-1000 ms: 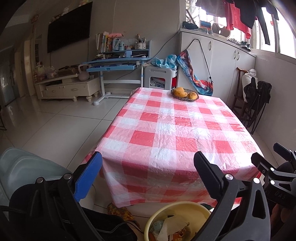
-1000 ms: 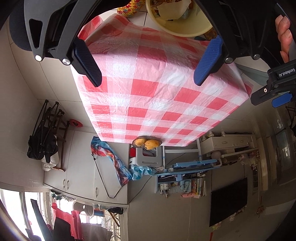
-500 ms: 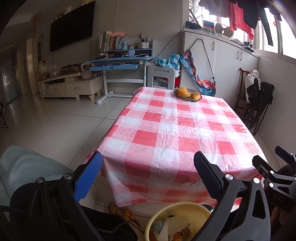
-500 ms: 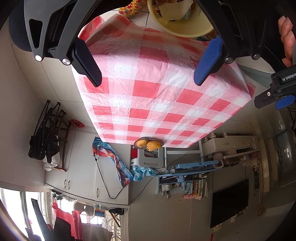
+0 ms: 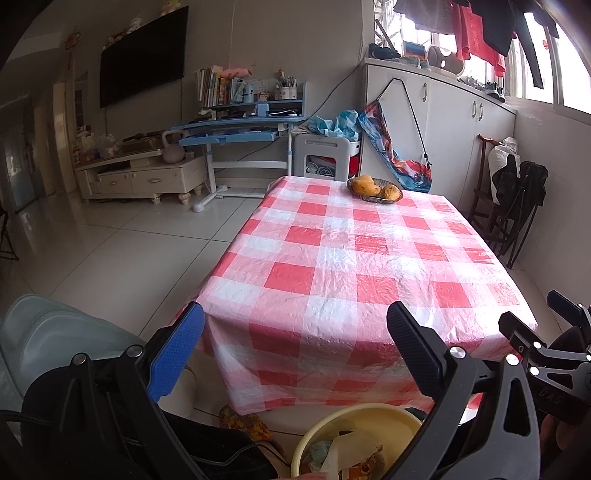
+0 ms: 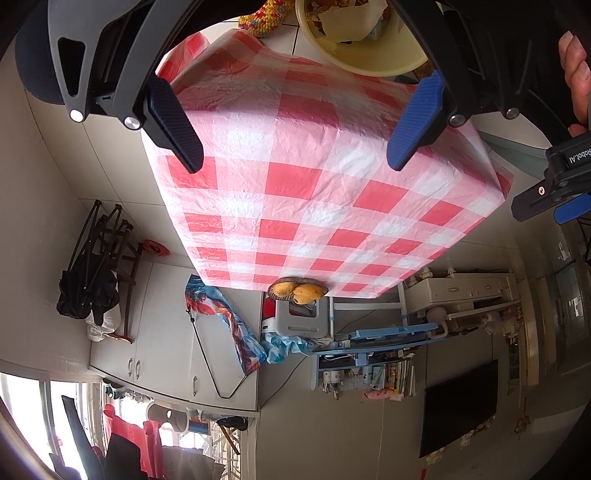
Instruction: Collect trash
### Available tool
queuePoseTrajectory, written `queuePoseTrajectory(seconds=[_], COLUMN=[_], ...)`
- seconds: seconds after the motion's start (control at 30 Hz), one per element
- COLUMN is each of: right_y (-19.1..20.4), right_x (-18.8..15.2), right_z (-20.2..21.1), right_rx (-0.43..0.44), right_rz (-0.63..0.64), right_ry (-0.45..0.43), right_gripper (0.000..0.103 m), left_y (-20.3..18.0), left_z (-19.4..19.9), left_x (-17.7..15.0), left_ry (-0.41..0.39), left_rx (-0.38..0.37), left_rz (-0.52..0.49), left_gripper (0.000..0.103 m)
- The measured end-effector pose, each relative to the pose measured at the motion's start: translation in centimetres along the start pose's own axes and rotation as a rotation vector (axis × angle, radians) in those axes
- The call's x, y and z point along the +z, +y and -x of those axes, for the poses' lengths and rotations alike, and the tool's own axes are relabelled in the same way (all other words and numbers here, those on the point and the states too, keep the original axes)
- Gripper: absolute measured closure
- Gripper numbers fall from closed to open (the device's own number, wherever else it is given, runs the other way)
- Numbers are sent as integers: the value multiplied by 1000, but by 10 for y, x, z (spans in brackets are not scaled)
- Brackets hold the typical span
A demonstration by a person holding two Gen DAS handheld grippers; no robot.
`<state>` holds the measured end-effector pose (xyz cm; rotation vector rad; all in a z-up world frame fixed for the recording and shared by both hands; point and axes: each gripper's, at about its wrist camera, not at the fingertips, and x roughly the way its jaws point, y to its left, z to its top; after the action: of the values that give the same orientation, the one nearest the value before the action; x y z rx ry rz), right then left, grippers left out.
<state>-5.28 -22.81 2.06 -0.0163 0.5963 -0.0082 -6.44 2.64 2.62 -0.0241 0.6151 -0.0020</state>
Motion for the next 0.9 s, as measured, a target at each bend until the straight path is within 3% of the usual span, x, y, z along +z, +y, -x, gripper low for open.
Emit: queuePoseTrajectory(seconds=[0.9], right_y=[3], right_x=[-2], right_z=[-4], right_rx=[9], right_rz=[9], right_ry=[17], right_gripper=[8], left_y=[-4], left_z=[4], left_x=[0], left_ry=[-41], left_rx=[-1], left_rz=[-4], left_gripper=[7])
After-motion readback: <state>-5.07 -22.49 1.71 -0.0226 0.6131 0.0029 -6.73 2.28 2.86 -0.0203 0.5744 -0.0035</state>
